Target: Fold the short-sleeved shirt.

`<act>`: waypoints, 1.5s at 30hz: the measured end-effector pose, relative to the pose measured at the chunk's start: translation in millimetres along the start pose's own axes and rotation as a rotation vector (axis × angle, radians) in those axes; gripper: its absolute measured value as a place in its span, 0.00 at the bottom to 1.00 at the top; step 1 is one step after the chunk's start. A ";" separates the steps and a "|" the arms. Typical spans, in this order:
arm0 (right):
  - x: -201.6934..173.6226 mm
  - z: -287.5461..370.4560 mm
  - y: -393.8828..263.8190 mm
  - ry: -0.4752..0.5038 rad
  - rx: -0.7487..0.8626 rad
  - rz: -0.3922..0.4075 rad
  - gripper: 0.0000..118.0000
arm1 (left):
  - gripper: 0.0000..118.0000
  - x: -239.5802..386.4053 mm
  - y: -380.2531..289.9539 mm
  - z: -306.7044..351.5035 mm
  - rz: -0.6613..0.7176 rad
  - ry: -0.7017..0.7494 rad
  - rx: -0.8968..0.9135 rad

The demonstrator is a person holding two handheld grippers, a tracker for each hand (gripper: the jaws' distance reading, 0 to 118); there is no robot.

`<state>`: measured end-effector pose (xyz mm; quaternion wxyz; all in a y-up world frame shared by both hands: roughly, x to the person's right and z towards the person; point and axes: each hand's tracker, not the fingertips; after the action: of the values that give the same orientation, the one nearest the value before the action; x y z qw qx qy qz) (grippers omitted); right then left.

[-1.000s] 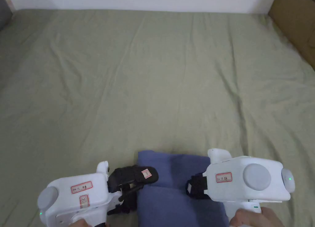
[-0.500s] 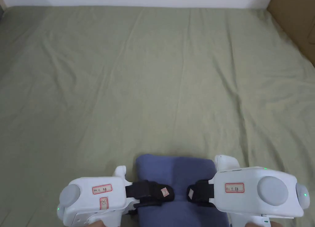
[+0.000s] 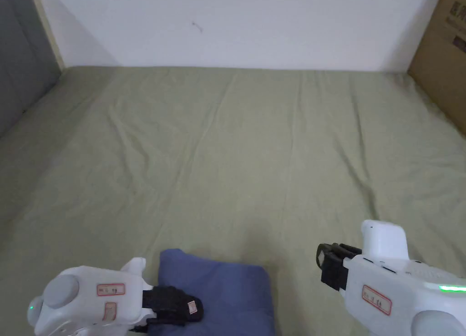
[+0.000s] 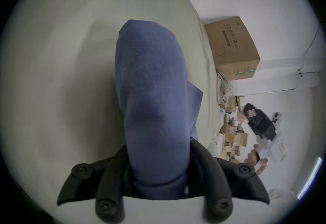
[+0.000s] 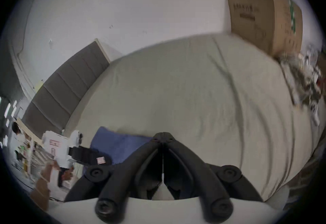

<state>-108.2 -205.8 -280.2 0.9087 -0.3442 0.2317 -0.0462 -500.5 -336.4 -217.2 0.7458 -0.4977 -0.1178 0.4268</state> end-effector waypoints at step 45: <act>-41.8 39.7 -0.7 -0.145 0.307 0.133 0.01 | 0.00 57.1 -41.7 120.1 -0.355 0.653 0.351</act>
<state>-127.3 -172.2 -237.5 0.9659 -0.1880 0.1779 0.0040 -516.2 -222.0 -139.0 0.8797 -0.4439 0.1156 0.1250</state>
